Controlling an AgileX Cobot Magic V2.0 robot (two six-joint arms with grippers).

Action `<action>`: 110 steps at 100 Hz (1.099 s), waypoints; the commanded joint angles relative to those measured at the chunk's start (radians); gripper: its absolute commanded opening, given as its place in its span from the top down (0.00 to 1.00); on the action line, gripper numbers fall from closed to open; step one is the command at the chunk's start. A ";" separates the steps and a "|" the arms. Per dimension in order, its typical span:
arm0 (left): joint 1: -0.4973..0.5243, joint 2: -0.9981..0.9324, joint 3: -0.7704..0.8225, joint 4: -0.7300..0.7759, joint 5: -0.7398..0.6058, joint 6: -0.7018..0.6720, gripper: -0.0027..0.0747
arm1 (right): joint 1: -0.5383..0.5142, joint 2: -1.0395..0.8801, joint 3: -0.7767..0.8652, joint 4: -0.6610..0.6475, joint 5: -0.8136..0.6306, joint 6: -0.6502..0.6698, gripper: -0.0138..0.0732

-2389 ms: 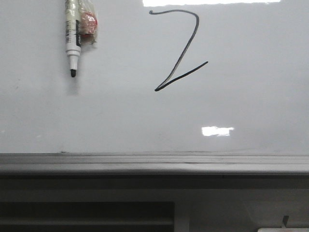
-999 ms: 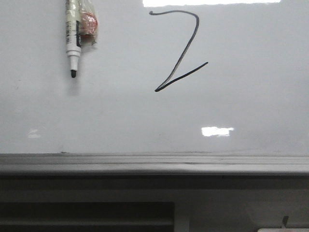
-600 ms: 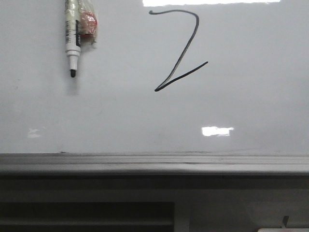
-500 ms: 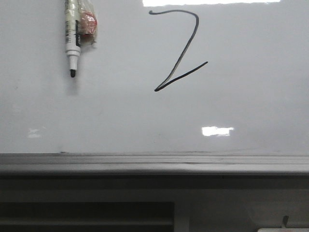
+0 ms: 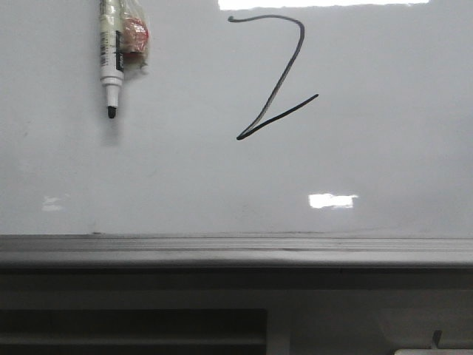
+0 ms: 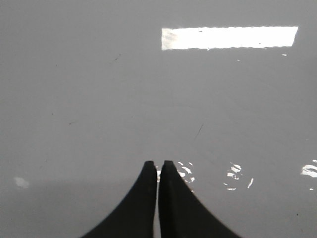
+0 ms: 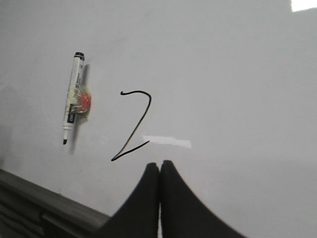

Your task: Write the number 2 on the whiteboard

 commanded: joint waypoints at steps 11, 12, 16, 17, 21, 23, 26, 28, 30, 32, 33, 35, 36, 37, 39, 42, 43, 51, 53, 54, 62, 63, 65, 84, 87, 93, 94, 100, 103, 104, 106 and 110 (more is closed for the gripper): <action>0.002 -0.027 0.012 -0.009 -0.072 -0.010 0.99 | -0.021 -0.007 0.009 -0.148 -0.168 0.030 0.90; 0.002 -0.027 0.012 -0.009 -0.072 -0.010 0.99 | -0.027 -0.006 0.011 -0.163 -0.171 0.053 0.90; 0.002 -0.027 0.012 -0.009 -0.072 -0.010 0.99 | -0.045 -0.005 0.011 -0.262 -0.183 0.123 0.90; 0.002 -0.027 0.012 -0.009 -0.072 -0.010 0.99 | -0.053 -0.005 0.013 -0.280 -0.187 0.152 0.90; 0.002 -0.027 0.012 -0.009 -0.072 -0.010 0.99 | -0.079 -0.005 0.013 -0.392 -0.188 0.227 0.90; 0.002 -0.027 0.012 -0.009 -0.072 -0.010 0.99 | -0.097 -0.005 0.015 -0.429 -0.190 0.272 0.90; 0.002 -0.027 0.012 -0.009 -0.072 -0.010 0.99 | -0.124 -0.005 0.015 -0.498 -0.190 0.328 0.90; 0.002 -0.027 0.012 -0.009 -0.072 -0.010 0.99 | -0.146 -0.005 0.017 -0.563 -0.190 0.368 0.90; 0.002 -0.027 0.012 -0.009 -0.072 -0.010 0.99 | -0.169 -0.005 0.017 -0.592 -0.187 0.406 0.90; 0.002 -0.027 0.012 -0.009 -0.072 -0.010 0.99 | -0.186 -0.005 0.017 -0.632 -0.181 0.428 0.90; 0.002 -0.027 0.012 -0.009 -0.072 -0.010 0.99 | -0.203 -0.005 0.017 -0.645 -0.178 0.451 0.90; 0.002 -0.027 0.012 -0.009 -0.072 -0.010 0.99 | -0.230 -0.005 0.017 -0.681 -0.172 0.481 0.90; 0.002 -0.027 0.012 -0.009 -0.072 -0.010 0.99 | -0.239 -0.005 0.017 -0.703 -0.170 0.491 0.90; 0.002 -0.027 0.012 -0.009 -0.072 -0.010 0.99 | -0.257 -0.005 0.017 -0.713 -0.171 0.508 0.90; 0.002 -0.027 0.012 -0.009 -0.072 -0.010 0.99 | -0.274 -0.005 0.019 -0.741 -0.166 0.524 0.90; 0.002 -0.027 0.012 -0.009 -0.072 -0.010 0.99 | -0.316 -0.005 0.025 -0.769 -0.163 0.556 0.90; 0.002 -0.027 0.012 -0.009 -0.072 -0.010 0.99 | -0.324 -0.005 0.027 -0.785 -0.163 0.561 0.90; 0.002 -0.027 0.012 -0.009 -0.072 -0.010 0.99 | -0.395 -0.005 0.049 -0.855 -0.163 0.614 0.90; 0.002 -0.027 0.012 -0.009 -0.072 -0.010 0.99 | -0.402 -0.005 0.053 -0.874 -0.163 0.620 0.90; 0.002 -0.027 0.012 -0.009 -0.072 -0.010 0.99 | -0.408 -0.007 0.058 -0.880 -0.161 0.626 0.90; 0.002 -0.027 0.012 -0.009 -0.072 -0.010 0.99 | -0.418 -0.013 0.078 -0.942 -0.154 0.640 0.90; 0.002 -0.027 0.012 -0.009 -0.072 -0.010 0.99 | -0.418 -0.013 0.079 -0.954 -0.154 0.644 0.90; 0.002 -0.027 0.012 -0.009 -0.072 -0.010 0.99 | -0.418 -0.013 0.086 -0.968 -0.156 0.657 0.90; 0.002 -0.027 0.012 -0.009 -0.072 -0.010 0.99 | -0.418 -0.013 0.142 -1.025 -0.185 0.682 0.90; 0.002 -0.027 0.012 -0.009 -0.072 -0.010 0.99 | -0.418 -0.013 0.142 -1.027 -0.187 0.682 0.90; 0.002 -0.027 0.012 -0.009 -0.072 -0.010 0.99 | -0.418 -0.013 0.142 -1.038 -0.189 0.682 0.90; 0.002 -0.027 0.012 -0.009 -0.072 -0.010 0.99 | -0.418 -0.013 0.142 -1.044 -0.189 0.682 0.90; 0.002 -0.027 0.012 -0.009 -0.072 -0.010 0.99 | -0.418 -0.013 0.142 -1.052 -0.189 0.682 0.90; 0.002 -0.027 0.012 -0.009 -0.072 -0.010 0.99 | -0.418 -0.013 0.142 -1.052 -0.185 0.682 0.90; 0.002 -0.027 0.012 -0.009 -0.072 -0.010 0.99 | -0.418 -0.013 0.142 -1.052 -0.185 0.682 0.90; 0.002 -0.027 0.012 -0.009 -0.072 -0.010 0.99 | -0.418 -0.013 0.142 -1.052 -0.185 0.682 0.90; 0.002 -0.027 0.012 -0.009 -0.072 -0.010 0.99 | -0.418 -0.013 0.142 -1.052 -0.185 0.682 0.90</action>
